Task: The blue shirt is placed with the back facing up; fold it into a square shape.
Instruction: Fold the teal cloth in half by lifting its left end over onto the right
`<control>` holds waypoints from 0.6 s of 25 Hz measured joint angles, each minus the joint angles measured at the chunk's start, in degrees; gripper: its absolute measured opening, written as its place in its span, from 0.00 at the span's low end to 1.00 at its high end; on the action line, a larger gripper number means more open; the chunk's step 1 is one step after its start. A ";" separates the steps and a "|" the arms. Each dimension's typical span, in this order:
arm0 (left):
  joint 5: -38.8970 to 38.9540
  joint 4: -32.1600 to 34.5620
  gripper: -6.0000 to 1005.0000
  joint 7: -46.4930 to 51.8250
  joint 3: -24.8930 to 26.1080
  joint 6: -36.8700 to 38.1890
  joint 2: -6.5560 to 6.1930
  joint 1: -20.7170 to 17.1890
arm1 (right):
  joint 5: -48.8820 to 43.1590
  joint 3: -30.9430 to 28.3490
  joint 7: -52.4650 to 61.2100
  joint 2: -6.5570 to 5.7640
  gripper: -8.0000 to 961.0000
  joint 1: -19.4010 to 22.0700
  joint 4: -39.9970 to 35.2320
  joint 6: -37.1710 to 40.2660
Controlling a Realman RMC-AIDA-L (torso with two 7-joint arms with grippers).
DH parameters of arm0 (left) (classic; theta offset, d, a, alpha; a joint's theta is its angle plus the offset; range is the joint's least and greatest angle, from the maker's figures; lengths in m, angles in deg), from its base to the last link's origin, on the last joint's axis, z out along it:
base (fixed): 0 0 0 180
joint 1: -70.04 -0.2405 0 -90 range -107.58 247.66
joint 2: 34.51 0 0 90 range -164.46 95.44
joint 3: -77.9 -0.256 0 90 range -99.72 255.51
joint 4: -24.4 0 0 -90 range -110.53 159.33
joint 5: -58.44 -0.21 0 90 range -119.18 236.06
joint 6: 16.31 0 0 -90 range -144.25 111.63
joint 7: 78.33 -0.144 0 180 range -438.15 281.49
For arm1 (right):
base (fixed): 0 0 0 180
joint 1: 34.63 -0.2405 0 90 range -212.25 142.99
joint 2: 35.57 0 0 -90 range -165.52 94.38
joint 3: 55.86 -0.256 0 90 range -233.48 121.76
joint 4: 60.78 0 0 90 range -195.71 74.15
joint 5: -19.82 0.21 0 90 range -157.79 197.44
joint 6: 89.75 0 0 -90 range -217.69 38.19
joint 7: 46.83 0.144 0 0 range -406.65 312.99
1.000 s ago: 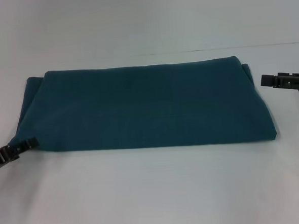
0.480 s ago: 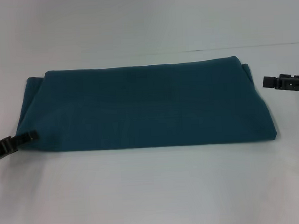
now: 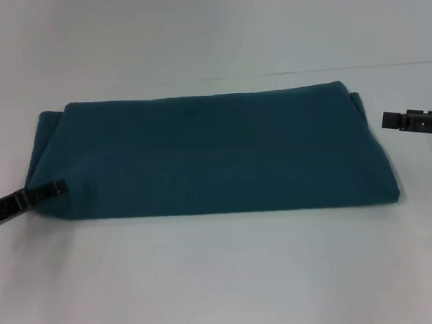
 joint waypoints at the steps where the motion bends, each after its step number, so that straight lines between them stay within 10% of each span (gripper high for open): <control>1: 0.00 0.03 0.86 -0.01 -0.02 -0.10 0.00 0.06 | 0.00 0.00 0.00 0.00 0.95 0.03 0.00 -0.02; 15: -0.09 0.18 0.82 -0.30 -2.10 -2.73 0.05 0.50 | 0.00 0.00 0.00 0.00 0.95 0.05 0.00 -0.24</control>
